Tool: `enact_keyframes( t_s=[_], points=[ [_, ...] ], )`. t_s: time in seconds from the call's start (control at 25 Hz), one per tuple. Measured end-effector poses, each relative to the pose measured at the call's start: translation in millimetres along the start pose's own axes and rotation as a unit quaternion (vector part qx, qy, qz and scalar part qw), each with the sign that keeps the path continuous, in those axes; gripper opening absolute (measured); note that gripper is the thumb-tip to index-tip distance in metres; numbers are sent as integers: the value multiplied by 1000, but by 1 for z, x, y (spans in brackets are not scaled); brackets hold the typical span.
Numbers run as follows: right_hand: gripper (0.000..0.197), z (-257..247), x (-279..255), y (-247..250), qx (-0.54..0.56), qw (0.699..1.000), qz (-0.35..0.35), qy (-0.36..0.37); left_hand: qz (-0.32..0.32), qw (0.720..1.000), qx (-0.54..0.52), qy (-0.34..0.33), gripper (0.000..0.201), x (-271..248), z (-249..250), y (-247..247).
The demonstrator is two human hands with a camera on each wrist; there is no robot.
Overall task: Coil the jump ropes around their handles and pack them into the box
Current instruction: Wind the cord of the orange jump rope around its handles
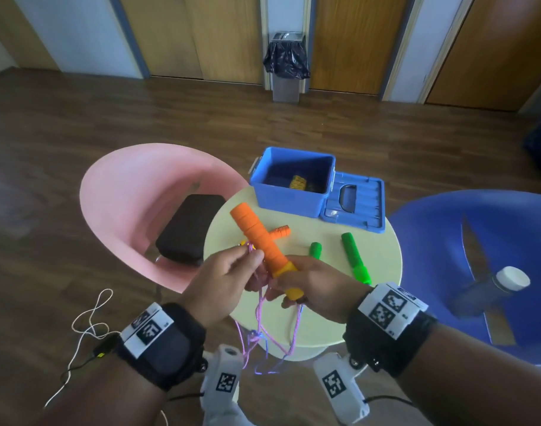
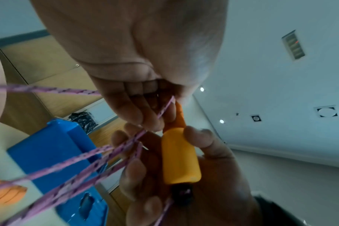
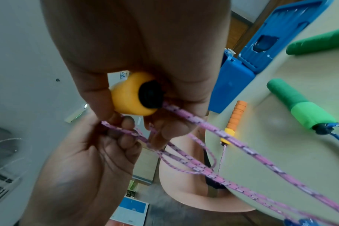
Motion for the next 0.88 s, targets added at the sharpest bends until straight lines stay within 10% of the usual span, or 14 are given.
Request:
enact_keyframes(
  t_s=[0.48,0.56,0.68,0.88],
  points=[
    [11,-30,-7,-14,25,999,23,24,161,974,-135,87,37,-17,-64,11],
    [11,-36,-10,-13,31,998,29,36,83,985,-73,134,15,-24,-99,-10],
    [17,-47,-11,-13,91,993,31,74,-141,976,14,168,39,-45,-139,-55],
    [11,-64,-18,2,139,977,94,129,-136,980,-4,145,11,-46,-162,-72]
  ],
)
Point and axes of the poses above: each hand's wrist, its own x-axis towards the middle knuckle, its own y-axis out of the back of the hand, z = x × y, the point moved 6 cm from there along x, towards the middle knuckle, and after that the axes turned 6 degrees about -y, right-handed, at the moved point
